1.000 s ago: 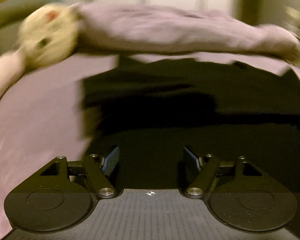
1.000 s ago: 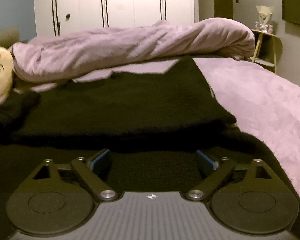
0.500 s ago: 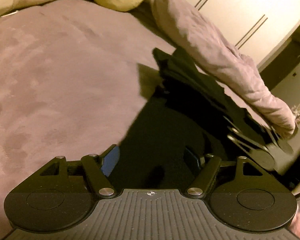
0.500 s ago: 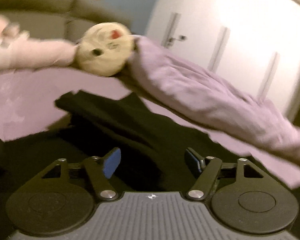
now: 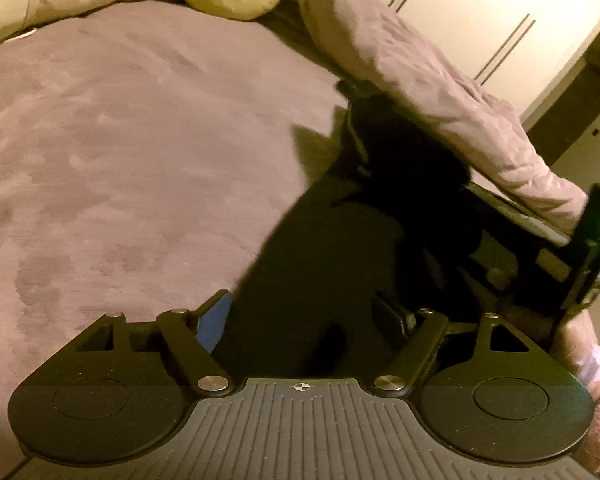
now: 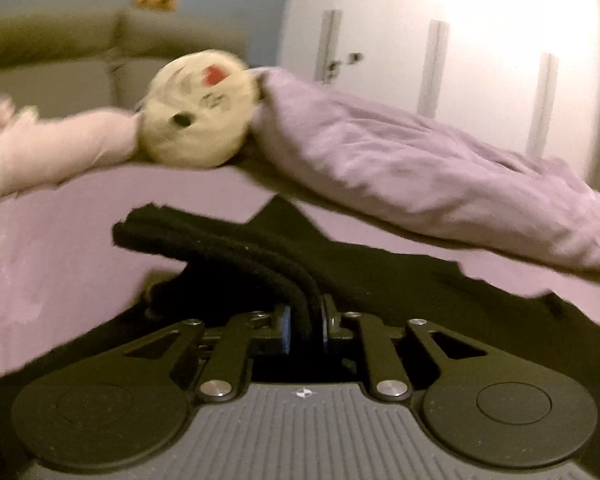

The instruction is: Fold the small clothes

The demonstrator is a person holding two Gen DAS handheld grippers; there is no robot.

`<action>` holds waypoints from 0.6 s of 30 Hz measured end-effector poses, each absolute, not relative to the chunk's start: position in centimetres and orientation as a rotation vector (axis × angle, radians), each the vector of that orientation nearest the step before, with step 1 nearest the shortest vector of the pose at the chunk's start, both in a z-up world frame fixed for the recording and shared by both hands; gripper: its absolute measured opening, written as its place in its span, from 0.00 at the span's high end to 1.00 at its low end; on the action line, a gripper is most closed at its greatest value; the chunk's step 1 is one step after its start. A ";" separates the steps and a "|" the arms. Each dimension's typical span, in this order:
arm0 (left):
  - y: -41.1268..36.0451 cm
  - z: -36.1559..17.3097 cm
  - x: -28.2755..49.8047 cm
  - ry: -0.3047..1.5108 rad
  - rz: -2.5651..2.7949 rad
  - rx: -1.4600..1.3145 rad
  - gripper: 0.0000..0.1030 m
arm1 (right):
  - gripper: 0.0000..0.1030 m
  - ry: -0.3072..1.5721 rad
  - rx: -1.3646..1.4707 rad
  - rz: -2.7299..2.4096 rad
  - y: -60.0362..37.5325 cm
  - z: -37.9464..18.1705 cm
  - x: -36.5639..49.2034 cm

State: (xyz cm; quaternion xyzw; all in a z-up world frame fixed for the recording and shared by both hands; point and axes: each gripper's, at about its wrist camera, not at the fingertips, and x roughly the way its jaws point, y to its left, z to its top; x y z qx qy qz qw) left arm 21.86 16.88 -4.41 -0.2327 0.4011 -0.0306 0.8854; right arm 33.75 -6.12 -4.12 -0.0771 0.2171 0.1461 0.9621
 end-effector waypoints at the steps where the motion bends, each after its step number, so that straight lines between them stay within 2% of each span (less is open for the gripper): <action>1: 16.7 -4.3 21.9 0.835 -0.062 -0.474 0.21 | 0.88 0.441 -0.118 0.276 -6.9 -3.9 33.7; 7: 16.0 -4.0 22.3 0.841 -0.063 -0.455 0.21 | 0.88 0.463 0.203 0.077 -14.8 -2.9 32.3; 10: 15.6 -4.1 22.6 0.847 -0.058 -0.445 0.21 | 0.88 0.501 0.411 -0.040 -20.2 -4.0 31.2; 14: 14.8 -3.8 22.9 0.841 -0.061 -0.418 0.21 | 0.88 0.543 0.512 -0.183 -24.5 -6.1 29.6; 16: 14.5 -3.6 23.3 0.835 -0.064 -0.405 0.20 | 0.81 0.556 0.493 -0.217 -25.1 -6.8 29.1; 18: 14.3 -3.5 23.7 0.832 -0.066 -0.392 0.20 | 0.66 0.540 0.341 -0.237 -24.1 -6.6 28.8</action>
